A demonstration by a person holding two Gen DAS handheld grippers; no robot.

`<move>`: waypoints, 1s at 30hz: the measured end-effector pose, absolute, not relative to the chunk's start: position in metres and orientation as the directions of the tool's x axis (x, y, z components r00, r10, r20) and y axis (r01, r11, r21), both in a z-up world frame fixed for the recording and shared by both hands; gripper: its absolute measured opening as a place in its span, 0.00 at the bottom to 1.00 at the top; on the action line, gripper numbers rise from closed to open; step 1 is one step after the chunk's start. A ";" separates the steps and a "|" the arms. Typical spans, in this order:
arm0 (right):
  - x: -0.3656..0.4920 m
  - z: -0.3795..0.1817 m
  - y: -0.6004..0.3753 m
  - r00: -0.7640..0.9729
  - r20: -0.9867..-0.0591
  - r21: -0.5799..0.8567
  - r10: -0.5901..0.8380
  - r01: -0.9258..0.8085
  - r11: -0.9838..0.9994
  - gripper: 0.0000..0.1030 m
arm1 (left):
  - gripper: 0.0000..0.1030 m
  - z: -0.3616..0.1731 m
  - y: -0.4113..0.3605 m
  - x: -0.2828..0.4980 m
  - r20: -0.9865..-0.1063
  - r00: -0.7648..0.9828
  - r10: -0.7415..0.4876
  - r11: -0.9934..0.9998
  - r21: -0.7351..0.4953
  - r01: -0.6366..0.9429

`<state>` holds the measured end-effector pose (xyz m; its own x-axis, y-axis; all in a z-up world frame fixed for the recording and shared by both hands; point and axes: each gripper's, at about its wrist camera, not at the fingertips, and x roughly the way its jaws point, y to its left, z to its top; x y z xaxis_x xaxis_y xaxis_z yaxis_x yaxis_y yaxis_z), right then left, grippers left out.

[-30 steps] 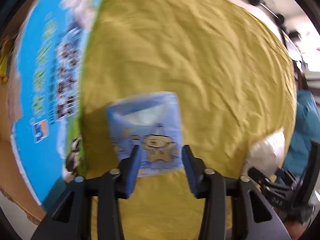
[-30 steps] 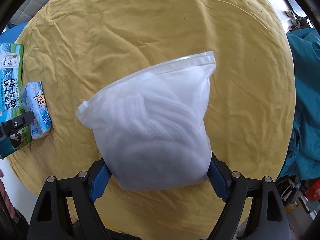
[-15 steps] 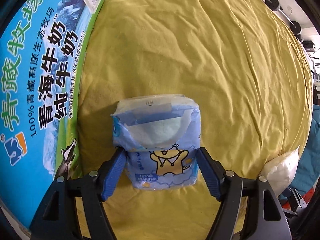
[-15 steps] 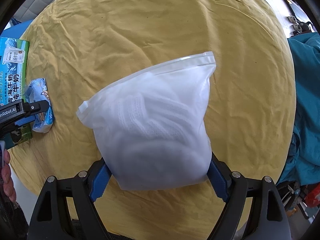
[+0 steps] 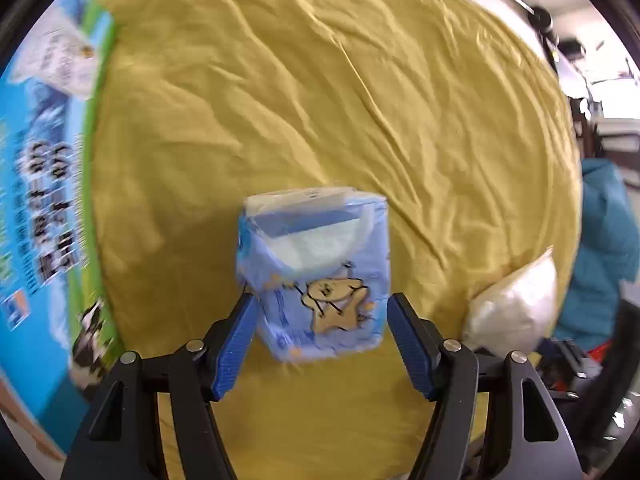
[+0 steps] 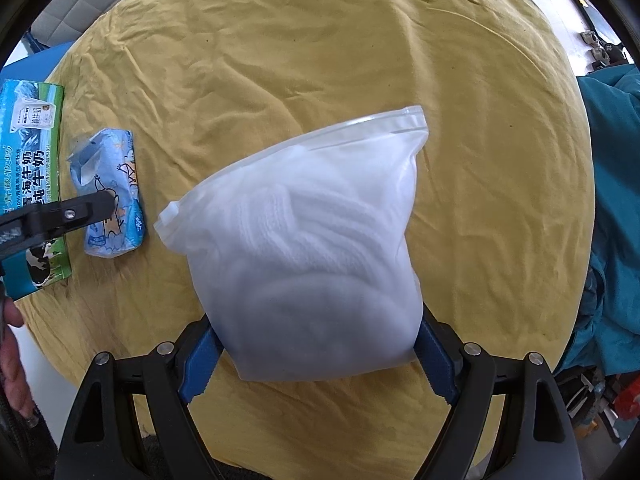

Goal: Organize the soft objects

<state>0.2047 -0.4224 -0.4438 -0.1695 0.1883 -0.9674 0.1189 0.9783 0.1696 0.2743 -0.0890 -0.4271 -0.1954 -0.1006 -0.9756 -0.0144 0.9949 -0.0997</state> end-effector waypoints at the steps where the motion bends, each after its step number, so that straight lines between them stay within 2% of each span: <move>1: 0.205 -0.443 -0.422 -0.168 -0.968 0.170 0.188 0.117 0.979 0.84 | 0.64 -0.421 -0.088 0.276 -0.974 -0.194 -0.113 0.994 -0.109 -0.030; 3: 0.205 -0.441 -0.422 -0.166 -0.969 0.167 0.183 0.107 0.980 0.84 | 0.74 -0.406 -0.077 0.278 -0.974 -0.174 -0.146 0.988 -0.136 -0.068; 4: 0.205 -0.441 -0.422 -0.166 -0.969 0.166 0.182 0.104 0.981 0.84 | 0.75 -0.400 -0.071 0.280 -0.976 -0.162 -0.143 0.988 -0.131 -0.083; 7: 0.206 -0.442 -0.421 -0.170 -0.969 0.162 0.178 0.101 0.982 0.84 | 0.76 -0.403 -0.061 0.281 -0.979 -0.167 -0.120 0.989 -0.104 -0.102; 10: 0.207 -0.441 -0.421 -0.172 -0.969 0.164 0.180 0.100 0.981 0.84 | 0.76 -0.429 -0.054 0.277 -0.962 -0.228 -0.149 0.982 -0.118 -0.146; 13: 0.207 -0.441 -0.423 -0.171 -0.967 0.172 0.187 0.099 0.980 0.84 | 0.76 -0.444 -0.063 0.277 -0.959 -0.252 -0.128 0.987 -0.098 -0.127; 17: 0.206 -0.442 -0.424 -0.172 -0.967 0.174 0.189 0.099 0.980 0.84 | 0.76 -0.447 -0.075 0.276 -0.948 -0.249 -0.199 0.973 -0.161 -0.167; 22: 0.208 -0.442 -0.420 -0.177 -0.969 0.156 0.171 0.097 0.983 0.84 | 0.76 -0.452 -0.100 0.276 -0.962 -0.257 -0.094 0.993 -0.073 -0.087; 29: 0.211 -0.445 -0.410 -0.181 -0.973 0.125 0.140 0.093 0.988 0.84 | 0.75 -0.454 -0.150 0.296 -0.968 -0.251 -0.022 1.000 -0.024 0.006; 30: 0.211 -0.445 -0.409 -0.180 -0.974 0.122 0.137 0.093 0.988 0.84 | 0.68 -0.454 -0.157 0.296 -0.970 -0.244 -0.017 1.000 -0.021 0.014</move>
<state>0.2109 -0.4091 -0.4452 -0.1804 0.1369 -0.9740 0.0928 0.9882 0.1217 0.2959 -0.1566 -0.4541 -0.2435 -0.0174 -0.9697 0.0135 0.9997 -0.0214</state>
